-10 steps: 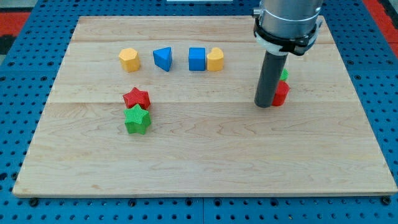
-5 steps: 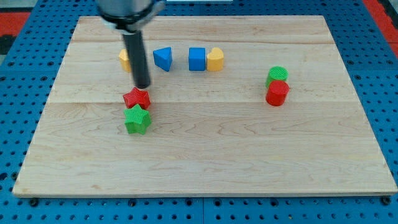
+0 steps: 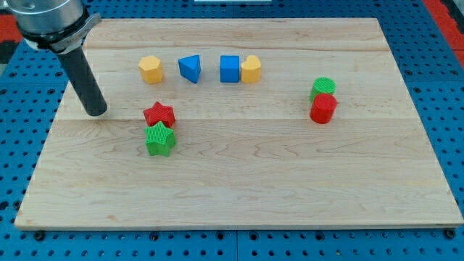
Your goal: Place the red star below the red circle
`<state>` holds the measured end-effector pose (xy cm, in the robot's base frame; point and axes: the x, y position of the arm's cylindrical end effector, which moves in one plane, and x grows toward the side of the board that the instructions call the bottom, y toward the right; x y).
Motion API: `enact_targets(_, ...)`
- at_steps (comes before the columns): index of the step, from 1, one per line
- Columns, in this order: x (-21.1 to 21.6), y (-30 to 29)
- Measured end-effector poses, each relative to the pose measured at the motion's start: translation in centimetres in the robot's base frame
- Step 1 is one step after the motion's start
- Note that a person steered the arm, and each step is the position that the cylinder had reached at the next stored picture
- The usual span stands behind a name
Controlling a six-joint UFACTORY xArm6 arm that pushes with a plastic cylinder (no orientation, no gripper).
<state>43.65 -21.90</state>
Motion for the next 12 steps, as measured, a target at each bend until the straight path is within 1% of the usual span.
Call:
enact_targets(2,0.4,1.1)
enact_targets(4,0.4,11.8)
enact_targets(5,0.4,14.9)
enact_targets(6,0.4,16.8)
enact_targets(9,0.5,17.3)
enact_targets(11,0.5,14.6)
enact_targets(12,1.7,14.4)
